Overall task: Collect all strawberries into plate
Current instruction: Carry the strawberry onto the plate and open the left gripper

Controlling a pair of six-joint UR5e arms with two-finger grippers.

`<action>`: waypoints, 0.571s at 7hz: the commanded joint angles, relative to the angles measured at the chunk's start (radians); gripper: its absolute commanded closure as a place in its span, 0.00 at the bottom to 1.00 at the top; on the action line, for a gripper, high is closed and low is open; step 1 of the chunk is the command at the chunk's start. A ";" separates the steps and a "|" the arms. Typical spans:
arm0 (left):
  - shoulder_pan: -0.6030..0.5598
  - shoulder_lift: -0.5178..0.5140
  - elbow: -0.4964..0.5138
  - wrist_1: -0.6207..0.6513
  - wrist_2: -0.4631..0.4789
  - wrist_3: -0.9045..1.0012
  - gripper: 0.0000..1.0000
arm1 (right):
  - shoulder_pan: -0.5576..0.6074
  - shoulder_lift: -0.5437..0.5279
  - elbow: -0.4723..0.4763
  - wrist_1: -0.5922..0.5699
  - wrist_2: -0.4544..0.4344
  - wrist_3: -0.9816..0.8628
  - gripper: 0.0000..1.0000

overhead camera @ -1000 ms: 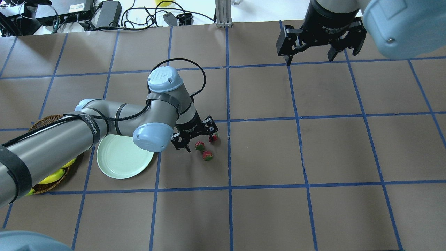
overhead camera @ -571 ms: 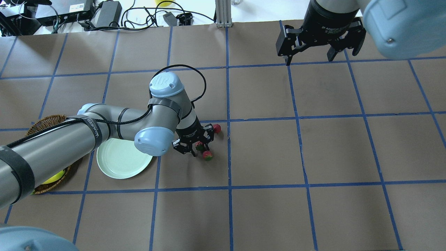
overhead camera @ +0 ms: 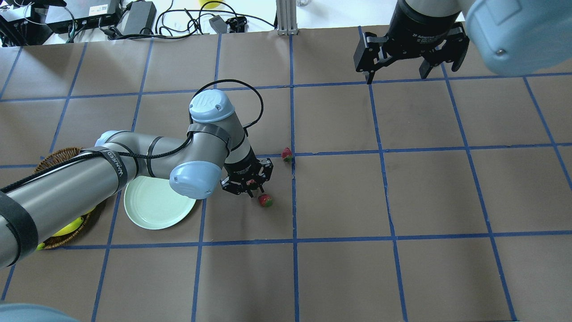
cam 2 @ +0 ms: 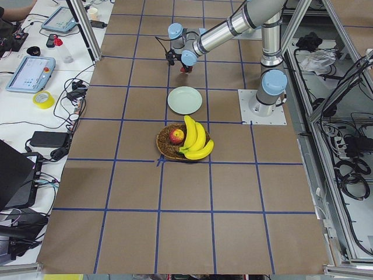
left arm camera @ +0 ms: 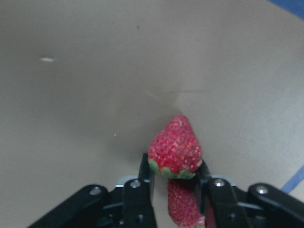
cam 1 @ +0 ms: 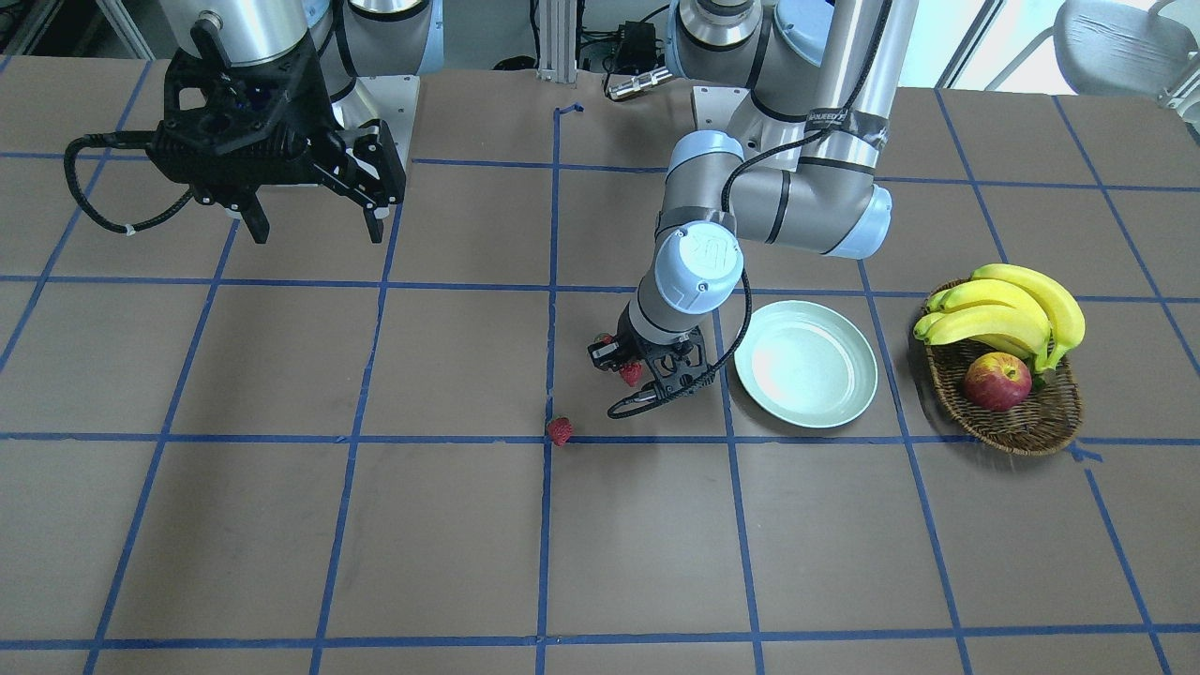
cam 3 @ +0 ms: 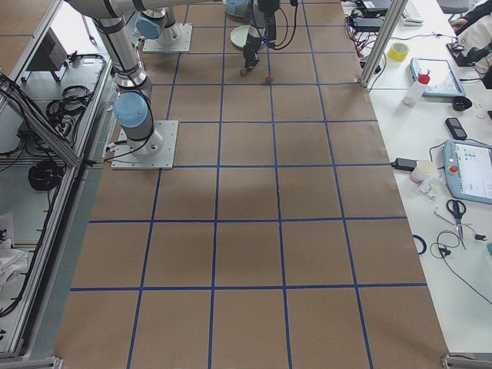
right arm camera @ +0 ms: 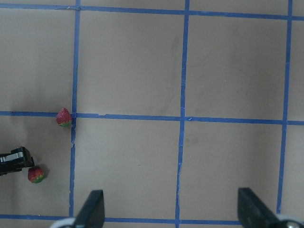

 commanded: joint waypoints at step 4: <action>0.166 0.092 0.067 -0.176 0.339 0.335 1.00 | -0.002 0.000 0.000 0.000 -0.002 0.000 0.00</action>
